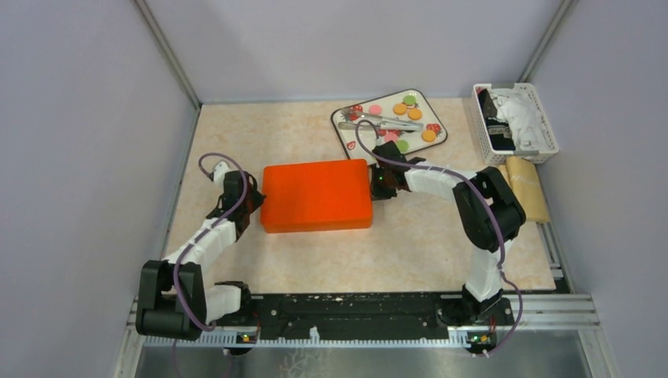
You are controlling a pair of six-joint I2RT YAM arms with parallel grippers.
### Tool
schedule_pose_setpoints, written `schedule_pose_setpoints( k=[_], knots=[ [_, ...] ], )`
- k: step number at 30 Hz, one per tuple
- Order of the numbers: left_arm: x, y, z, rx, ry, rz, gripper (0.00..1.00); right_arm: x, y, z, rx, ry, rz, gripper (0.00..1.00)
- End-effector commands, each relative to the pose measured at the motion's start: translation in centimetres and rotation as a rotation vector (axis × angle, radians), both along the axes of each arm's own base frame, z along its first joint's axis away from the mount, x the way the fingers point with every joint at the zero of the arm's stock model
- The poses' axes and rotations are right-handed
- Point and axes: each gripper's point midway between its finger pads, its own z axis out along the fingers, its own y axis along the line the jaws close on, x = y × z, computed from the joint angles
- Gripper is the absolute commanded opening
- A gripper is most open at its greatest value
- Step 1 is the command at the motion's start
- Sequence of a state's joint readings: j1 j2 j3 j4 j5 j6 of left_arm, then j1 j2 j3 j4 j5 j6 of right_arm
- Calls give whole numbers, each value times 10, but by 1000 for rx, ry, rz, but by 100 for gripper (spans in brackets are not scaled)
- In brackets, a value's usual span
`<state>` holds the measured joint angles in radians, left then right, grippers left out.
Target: Pack the cookies
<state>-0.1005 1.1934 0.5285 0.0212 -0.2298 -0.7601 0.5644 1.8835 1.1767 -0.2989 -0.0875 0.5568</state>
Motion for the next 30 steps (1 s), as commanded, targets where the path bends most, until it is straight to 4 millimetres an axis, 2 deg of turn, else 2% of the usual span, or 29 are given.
schedule_pose_setpoints(
  k=[1,7,9,11,15,18,22,24,26,28,30],
  knots=[
    [-1,-35,2,-99,-5,-141,0,5,-9,33,-84,-80,-74,0],
    [-2,-30,4,-83,5,-116,0,17,-75,41,-245,-105,-242,0],
    [-7,-23,7,-58,17,-91,0,20,-92,54,-280,-150,-285,0],
    [-9,-16,17,-35,3,-66,0,22,-98,73,-290,-198,-287,0],
    [-15,-4,43,4,-48,-15,0,21,-89,117,-316,-310,-252,0],
    [-15,-4,68,10,-120,-32,0,13,-61,146,-287,-392,-164,0],
    [-16,-10,91,3,-192,-76,0,-1,-28,166,-247,-430,-61,0],
    [-15,-15,100,-1,-218,-110,0,-6,-16,166,-234,-431,-28,0],
    [-14,-20,105,-7,-233,-138,0,-11,-8,155,-230,-409,1,0],
    [-13,-23,106,-12,-239,-155,0,-15,-5,137,-234,-371,24,0],
    [-13,-24,106,-13,-239,-159,0,-25,-1,110,-223,-311,53,0]
  ],
)
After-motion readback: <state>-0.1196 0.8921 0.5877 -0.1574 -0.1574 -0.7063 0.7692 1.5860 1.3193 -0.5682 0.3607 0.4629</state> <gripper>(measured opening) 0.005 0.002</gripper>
